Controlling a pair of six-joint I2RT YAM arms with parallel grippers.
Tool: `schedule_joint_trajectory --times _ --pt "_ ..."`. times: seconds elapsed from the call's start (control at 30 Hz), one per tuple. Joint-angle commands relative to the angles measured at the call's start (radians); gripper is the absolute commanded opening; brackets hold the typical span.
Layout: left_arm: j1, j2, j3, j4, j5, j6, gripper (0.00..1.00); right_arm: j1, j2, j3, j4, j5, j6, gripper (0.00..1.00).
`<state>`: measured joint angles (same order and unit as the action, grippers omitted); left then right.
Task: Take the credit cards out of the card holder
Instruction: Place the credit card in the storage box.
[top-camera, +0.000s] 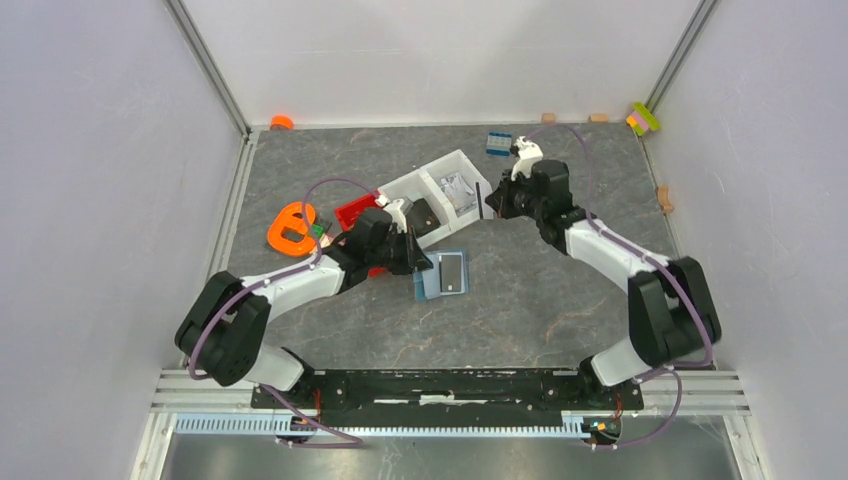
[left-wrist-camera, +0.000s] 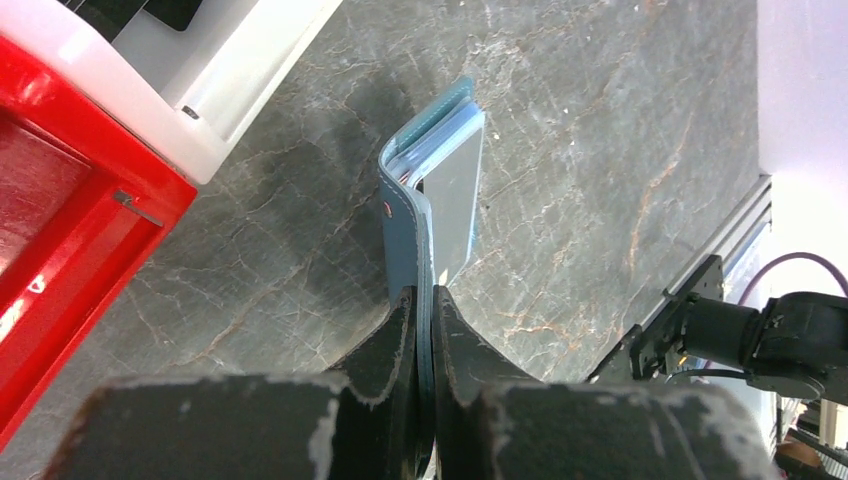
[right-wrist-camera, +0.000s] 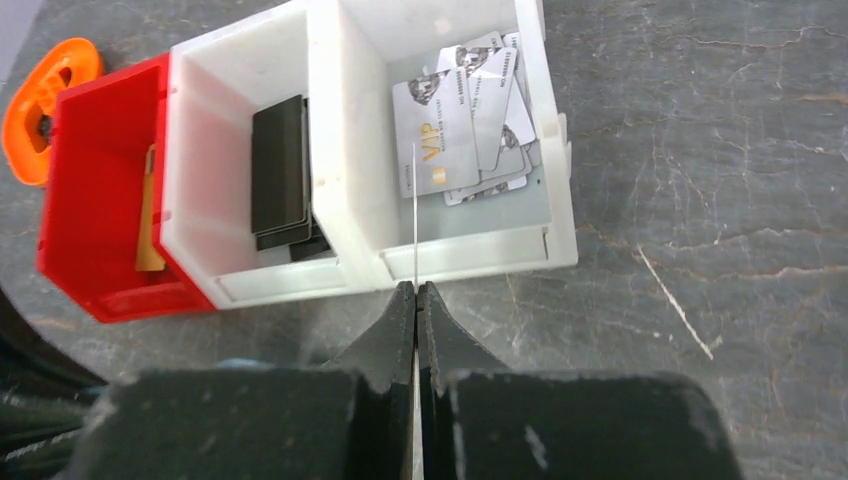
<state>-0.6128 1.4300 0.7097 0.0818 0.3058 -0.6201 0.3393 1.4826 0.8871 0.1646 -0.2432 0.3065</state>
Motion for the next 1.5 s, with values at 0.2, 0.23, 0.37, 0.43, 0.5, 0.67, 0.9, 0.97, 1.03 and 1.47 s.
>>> schedule_joint_trajectory --times 0.2,0.23,0.37,0.43,0.5,0.67,0.9,0.97,1.03,1.47 --pt "0.0 0.061 0.077 -0.058 -0.009 0.063 0.02 0.038 0.314 0.402 -0.199 0.015 -0.115 0.0" --pt "-0.001 0.064 0.077 -0.059 -0.005 0.063 0.02 0.049 0.349 0.443 -0.222 0.027 -0.126 0.0" --pt "-0.001 0.074 0.082 -0.06 0.003 0.062 0.02 0.096 0.446 0.574 -0.291 0.093 -0.186 0.0" --pt "-0.001 0.079 0.084 -0.059 0.016 0.062 0.02 0.109 0.497 0.634 -0.315 0.07 -0.202 0.0" --pt "-0.002 0.086 0.089 -0.057 0.029 0.058 0.02 0.126 0.563 0.725 -0.379 0.084 -0.225 0.0" --pt "-0.004 0.086 0.089 -0.056 0.034 0.054 0.02 0.145 0.695 0.934 -0.515 0.103 -0.272 0.0" --pt "-0.005 0.087 0.091 -0.056 0.034 0.053 0.02 0.142 0.769 1.017 -0.539 0.14 -0.293 0.0" --pt "-0.006 0.09 0.092 -0.053 0.041 0.054 0.02 0.142 0.782 1.03 -0.537 0.116 -0.292 0.0" --pt "-0.005 0.093 0.09 -0.038 0.058 0.049 0.02 0.141 0.794 1.038 -0.539 0.087 -0.293 0.0" --pt "-0.006 0.1 0.093 -0.042 0.06 0.051 0.02 0.142 0.785 1.013 -0.54 0.108 -0.28 0.14"
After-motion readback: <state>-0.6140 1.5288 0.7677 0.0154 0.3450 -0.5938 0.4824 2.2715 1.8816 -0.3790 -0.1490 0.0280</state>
